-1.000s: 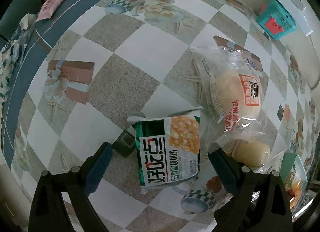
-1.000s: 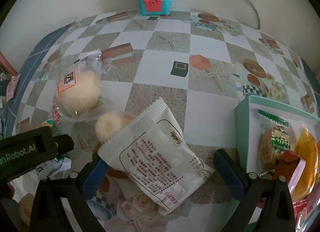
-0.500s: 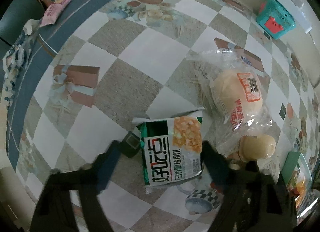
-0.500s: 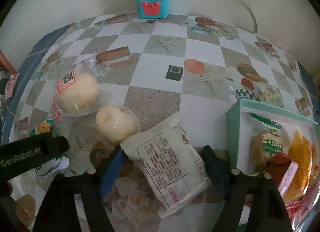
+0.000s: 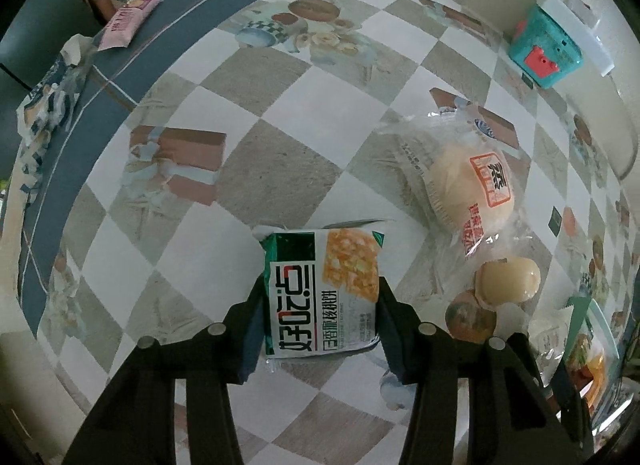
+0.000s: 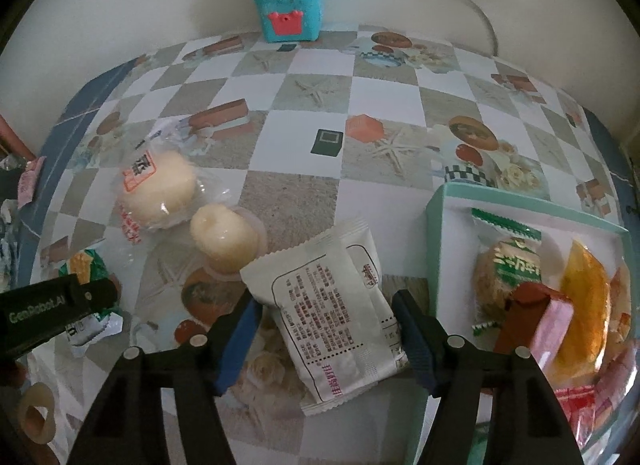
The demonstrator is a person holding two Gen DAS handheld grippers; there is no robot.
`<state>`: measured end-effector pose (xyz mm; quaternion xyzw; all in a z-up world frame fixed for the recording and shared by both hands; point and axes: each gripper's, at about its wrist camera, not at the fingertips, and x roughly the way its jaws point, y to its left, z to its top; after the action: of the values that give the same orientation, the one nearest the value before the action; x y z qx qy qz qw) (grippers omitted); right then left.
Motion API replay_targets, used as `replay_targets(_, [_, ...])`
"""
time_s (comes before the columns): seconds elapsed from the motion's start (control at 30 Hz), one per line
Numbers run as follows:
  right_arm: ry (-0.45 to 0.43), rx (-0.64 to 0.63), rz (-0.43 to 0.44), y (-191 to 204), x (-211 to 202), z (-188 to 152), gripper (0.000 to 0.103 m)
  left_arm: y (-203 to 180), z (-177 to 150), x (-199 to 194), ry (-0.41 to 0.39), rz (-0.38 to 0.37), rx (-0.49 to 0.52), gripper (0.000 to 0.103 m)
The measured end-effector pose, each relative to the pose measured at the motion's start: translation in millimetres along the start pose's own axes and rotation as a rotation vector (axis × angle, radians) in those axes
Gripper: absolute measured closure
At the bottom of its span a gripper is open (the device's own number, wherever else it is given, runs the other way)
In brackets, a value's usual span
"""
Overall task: Organize snacks
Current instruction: 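Grasp the green-and-white biscuit packet with the left gripper while the right reaches the white pastry packet, then carry the biscuit packet and white pastry packet over the tray with both grippers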
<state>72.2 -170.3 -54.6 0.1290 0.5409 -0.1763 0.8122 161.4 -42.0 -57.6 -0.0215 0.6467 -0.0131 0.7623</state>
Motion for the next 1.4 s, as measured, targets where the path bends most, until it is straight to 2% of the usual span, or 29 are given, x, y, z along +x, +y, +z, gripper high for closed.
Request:
replay_targets(0.23, [0.011,0.013,0.026,-2,-16,-15,0.035,12,-16,-22,-0.020,0.002,-0.004,0.051])
replay_targets(0.3, [0.009,0.020,0.022,-4,-24,-19,0.042,17,-23,-29,-0.027,0.002,-0.001,0.051])
replay_targets(0.33, [0.006,0.024,0.022,-6,-29,-21,0.049,18,-27,-33,-0.033,0.001,0.002,0.051])
replay_targets(0.37, [0.004,0.028,0.026,-7,-31,-22,0.049,13,-22,-30,-0.034,0.001,0.005,0.051])
replay_targets(0.63, [0.008,0.077,0.081,-22,-44,-36,0.049,14,-39,-51,-0.072,-0.011,0.035,0.051])
replay_targets(0.9, [-0.044,0.096,0.095,-28,-75,-44,0.049,37,-50,-67,-0.100,-0.027,0.017,0.051])
replay_targets(1.1, [-0.074,0.129,0.087,-39,-97,-50,0.049,39,-56,-82,-0.136,-0.037,0.020,0.051])
replay_targets(1.4, [-0.060,0.232,0.023,-78,-105,-49,0.049,22,-63,-97,-0.174,-0.057,0.067,0.051])
